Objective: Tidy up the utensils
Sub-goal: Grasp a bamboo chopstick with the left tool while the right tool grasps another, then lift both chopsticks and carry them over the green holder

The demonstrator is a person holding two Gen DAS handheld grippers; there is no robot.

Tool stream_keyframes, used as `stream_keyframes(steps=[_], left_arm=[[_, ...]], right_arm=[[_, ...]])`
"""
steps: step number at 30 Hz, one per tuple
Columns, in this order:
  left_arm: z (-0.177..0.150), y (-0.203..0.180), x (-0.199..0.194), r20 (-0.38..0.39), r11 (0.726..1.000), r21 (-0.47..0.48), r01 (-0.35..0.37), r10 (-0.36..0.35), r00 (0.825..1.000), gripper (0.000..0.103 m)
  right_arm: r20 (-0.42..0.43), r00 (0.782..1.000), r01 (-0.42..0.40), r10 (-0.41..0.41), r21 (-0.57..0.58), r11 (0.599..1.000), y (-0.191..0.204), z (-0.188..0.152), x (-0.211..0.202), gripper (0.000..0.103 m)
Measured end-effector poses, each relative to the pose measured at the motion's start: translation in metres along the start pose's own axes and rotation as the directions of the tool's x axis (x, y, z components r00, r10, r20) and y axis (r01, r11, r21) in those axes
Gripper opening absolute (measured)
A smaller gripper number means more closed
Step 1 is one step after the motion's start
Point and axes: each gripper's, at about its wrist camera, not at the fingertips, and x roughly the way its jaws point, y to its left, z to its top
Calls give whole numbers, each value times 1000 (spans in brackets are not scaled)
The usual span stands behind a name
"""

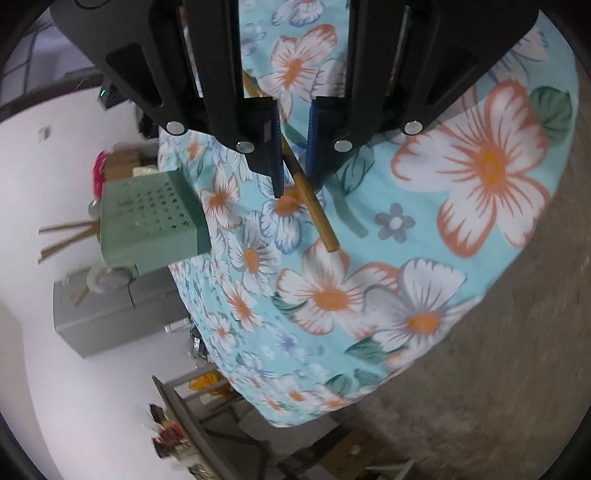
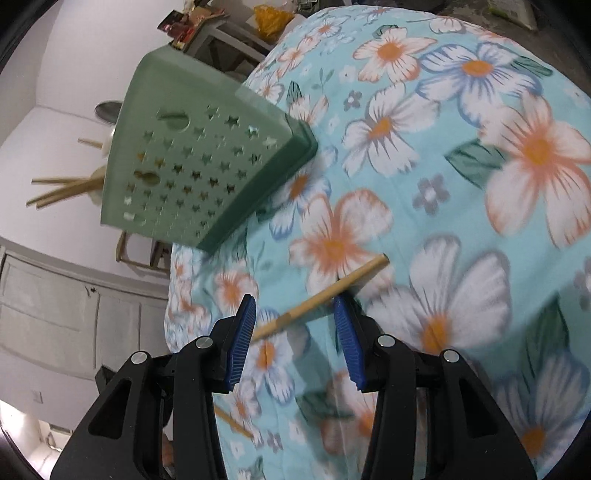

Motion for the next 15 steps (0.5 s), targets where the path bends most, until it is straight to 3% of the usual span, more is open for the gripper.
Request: stream_keyframes(steps=[9,11,15], left_arm=[[1,-10,-1,8,995,96,-20,19,1000,12],[2,-10,0,5,995,102,-21,20,1000,12],[3,-8,3,-4,995,97,-17,18,1000,12]], right_arm=[[53,995,79,-79,4,997,14,17,14,30],[65,992,112,-111,-9,994,17,18,17,20],[73,990,120,-119,-9,993,19,18,19,18]])
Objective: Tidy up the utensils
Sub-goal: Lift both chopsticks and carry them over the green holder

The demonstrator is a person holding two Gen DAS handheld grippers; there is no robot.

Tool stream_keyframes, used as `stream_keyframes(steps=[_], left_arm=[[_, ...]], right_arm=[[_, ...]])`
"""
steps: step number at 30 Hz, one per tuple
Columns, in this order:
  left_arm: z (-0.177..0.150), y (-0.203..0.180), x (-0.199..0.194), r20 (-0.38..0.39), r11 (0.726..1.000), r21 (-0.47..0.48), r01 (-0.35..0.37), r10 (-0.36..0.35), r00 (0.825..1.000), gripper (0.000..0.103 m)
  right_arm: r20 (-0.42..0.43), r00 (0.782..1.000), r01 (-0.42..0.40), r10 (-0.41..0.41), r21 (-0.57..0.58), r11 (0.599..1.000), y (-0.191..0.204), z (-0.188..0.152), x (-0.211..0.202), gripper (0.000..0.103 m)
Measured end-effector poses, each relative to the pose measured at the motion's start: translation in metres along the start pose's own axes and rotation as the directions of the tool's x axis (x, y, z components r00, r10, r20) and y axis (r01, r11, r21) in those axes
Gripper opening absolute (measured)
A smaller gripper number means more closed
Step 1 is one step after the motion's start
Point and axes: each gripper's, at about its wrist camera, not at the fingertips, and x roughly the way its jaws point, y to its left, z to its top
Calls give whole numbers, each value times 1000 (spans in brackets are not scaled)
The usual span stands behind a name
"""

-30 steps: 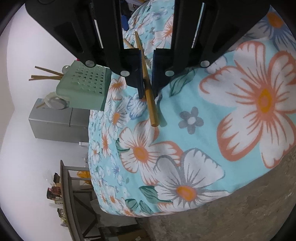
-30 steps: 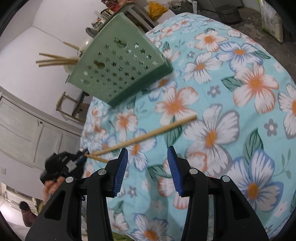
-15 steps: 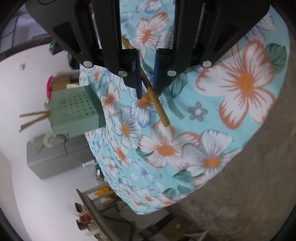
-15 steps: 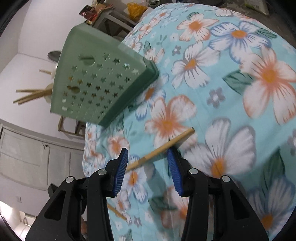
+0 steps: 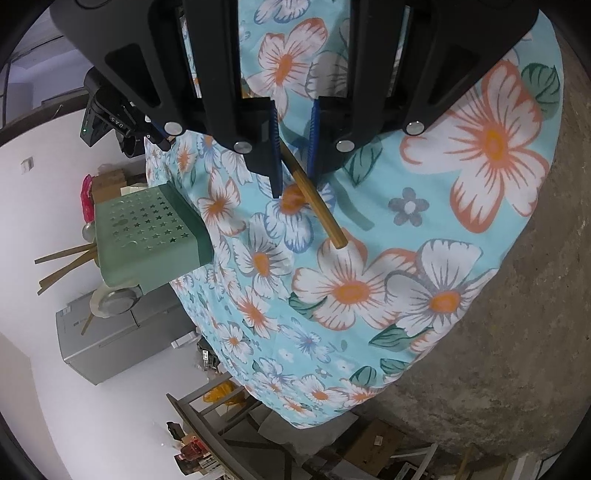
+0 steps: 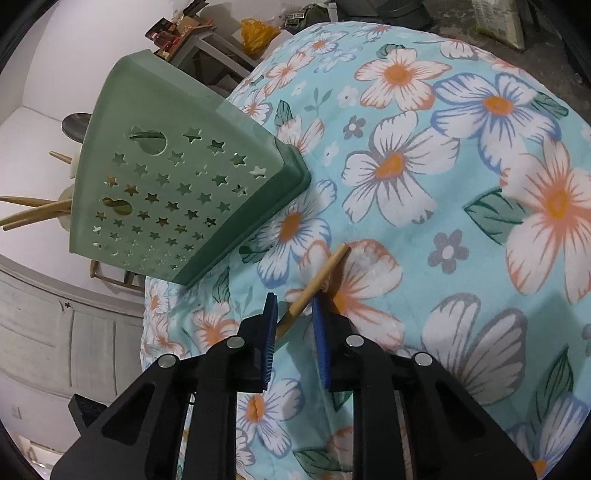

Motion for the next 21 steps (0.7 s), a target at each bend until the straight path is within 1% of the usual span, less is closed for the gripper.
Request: stream_keyframes(steps=[2,6,8,15,21], left_arm=[[1,-1,1,-1,1000,3,0,0,1000,12],[2,-4,0,5,1000,14,0,0,1000,12],[1,-6,-1,11,1000,20,1,-1,1000,12],[2,-13,-7,33,999,36,3,-4,999,11],[1,-24,-18,59,998,67,11,-15,998,10]], right_arm=[[2,1000,-7,7,-3,1000,-2,0,-2,18],[11,999,-52,52,1,999,-4,-3,-13,15],[24,997,-68,68,-18,998,-1,-3,-21,14],[101,989,-93,107,-139,986,31,-1,-56,11],[185,976,-66,117,-264,962,59,-6,-88,8]])
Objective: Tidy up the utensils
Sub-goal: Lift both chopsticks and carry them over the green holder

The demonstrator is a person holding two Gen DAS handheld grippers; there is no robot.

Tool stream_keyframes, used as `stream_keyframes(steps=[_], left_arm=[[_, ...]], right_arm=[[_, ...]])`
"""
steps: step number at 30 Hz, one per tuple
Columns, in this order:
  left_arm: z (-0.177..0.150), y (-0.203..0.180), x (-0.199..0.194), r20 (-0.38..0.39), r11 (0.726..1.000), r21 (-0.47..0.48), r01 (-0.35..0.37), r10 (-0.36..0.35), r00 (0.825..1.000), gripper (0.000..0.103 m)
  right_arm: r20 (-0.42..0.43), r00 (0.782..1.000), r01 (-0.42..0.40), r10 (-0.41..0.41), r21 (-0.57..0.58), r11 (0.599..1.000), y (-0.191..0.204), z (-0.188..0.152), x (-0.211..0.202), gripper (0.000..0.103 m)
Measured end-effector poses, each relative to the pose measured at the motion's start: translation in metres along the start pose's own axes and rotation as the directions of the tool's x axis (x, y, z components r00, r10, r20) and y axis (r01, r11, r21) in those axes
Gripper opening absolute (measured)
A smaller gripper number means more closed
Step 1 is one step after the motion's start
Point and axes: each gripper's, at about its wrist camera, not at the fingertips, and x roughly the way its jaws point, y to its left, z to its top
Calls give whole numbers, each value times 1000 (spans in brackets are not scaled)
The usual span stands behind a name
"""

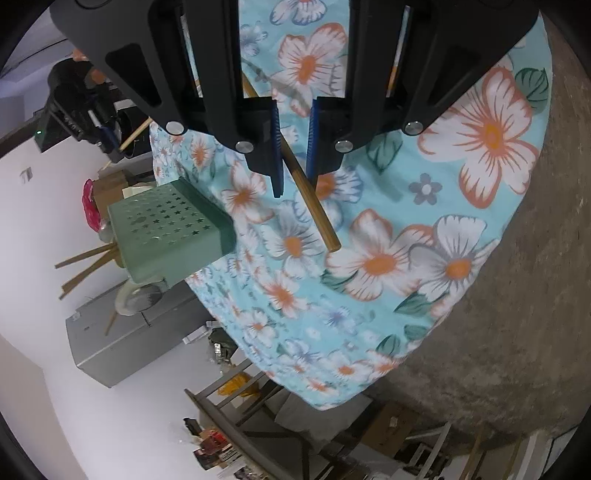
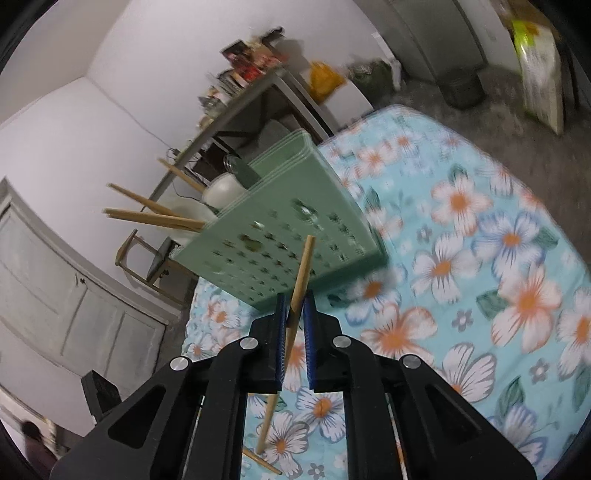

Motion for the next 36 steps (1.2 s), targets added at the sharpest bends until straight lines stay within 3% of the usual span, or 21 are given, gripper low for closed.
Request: stream_keyframes(steps=[8,16,30,36], left_arm=[[2,-23,-19,41,998,53,39,-41,998,8],[-1,-51,-33,75,990,126,60,-70,995,7],[-10,-97,-53,143,964,264,35,-75,987,5],[-4,-133,-63,167,938,340,62,-125,978,4]], right_arm=[[100,995,41,-25,-163,986,31,2,-33,6],[164,986,81,-41,-245,966,50,-1,-49,6],[231,973,73,-13,-254,964,42,-2,-81,6],[255,967,68,-6,-237,969,32,-1,-93,6]])
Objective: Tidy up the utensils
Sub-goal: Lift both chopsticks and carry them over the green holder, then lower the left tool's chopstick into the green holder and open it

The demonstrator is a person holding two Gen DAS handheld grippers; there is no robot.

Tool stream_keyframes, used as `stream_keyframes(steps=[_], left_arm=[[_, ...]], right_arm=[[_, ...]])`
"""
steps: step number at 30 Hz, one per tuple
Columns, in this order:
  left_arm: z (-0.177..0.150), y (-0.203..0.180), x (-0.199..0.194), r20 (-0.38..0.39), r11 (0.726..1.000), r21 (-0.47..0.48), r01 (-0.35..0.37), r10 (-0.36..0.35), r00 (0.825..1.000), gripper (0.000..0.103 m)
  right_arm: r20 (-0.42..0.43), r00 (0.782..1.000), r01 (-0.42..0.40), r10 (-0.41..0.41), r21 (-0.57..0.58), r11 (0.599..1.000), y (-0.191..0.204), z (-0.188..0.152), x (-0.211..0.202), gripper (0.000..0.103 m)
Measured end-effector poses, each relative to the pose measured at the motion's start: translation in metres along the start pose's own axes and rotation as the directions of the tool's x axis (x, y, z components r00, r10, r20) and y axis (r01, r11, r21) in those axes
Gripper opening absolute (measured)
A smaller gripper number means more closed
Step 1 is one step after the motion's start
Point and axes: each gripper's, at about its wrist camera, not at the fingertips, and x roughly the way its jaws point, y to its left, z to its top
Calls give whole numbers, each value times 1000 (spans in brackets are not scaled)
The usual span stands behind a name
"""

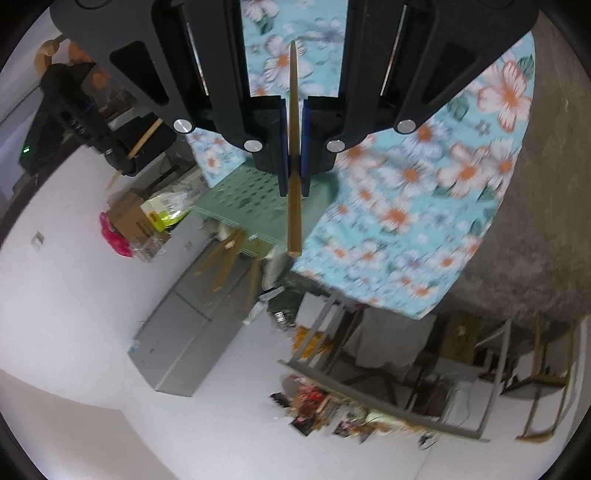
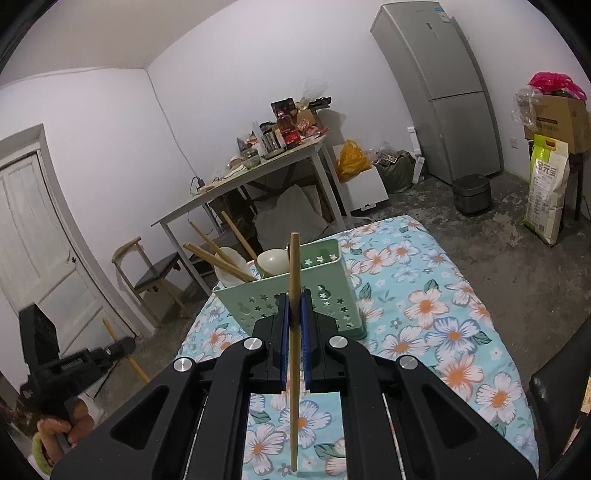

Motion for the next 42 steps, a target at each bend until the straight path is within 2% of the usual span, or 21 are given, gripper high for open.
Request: stream_keyframes(steps=[5,9,12,15,17,19,27,31,35,39,42], left_arm=[[33,-41,0,49,991,77,106,-110,993,4],[68,-90,0,138,964,196,178,-206,969,4],[88,-120,10,183,945,259,198,-249,951,4],[104,-140,27,208,937,282,204,-268,941,4],[109,-151,40,232,934,307,184,-261,937,4],[113,-162,58,250,929,344,138,-232,940,4],[108,-174,134,214,926,370,70,-159,964,4],[102,-172,158,203,929,367,57,-140,969,4],[96,-159,181,119,942,325,81,-126,985,5],[91,-146,184,72,958,266,112,-136,988,31],[88,-141,175,79,958,266,110,-135,988,40]], right_arm=[[13,1000,-10,10,22,1000,-10,4,-6,6],[32,999,-29,29,17,999,-11,10,-14,6],[42,999,-33,33,4,999,-9,13,-17,6],[42,999,-34,34,3,999,-10,14,-16,6],[42,999,-35,35,7,999,-12,16,-16,6],[40,999,-35,34,12,999,-16,18,-15,6],[15,1000,-28,27,36,999,-29,22,-1,6],[2,1000,-30,30,49,998,-35,23,5,6],[-11,1000,-26,27,52,998,-37,23,9,6],[-16,1000,-25,26,52,998,-38,23,11,6],[-20,999,-27,28,50,998,-36,22,11,6]])
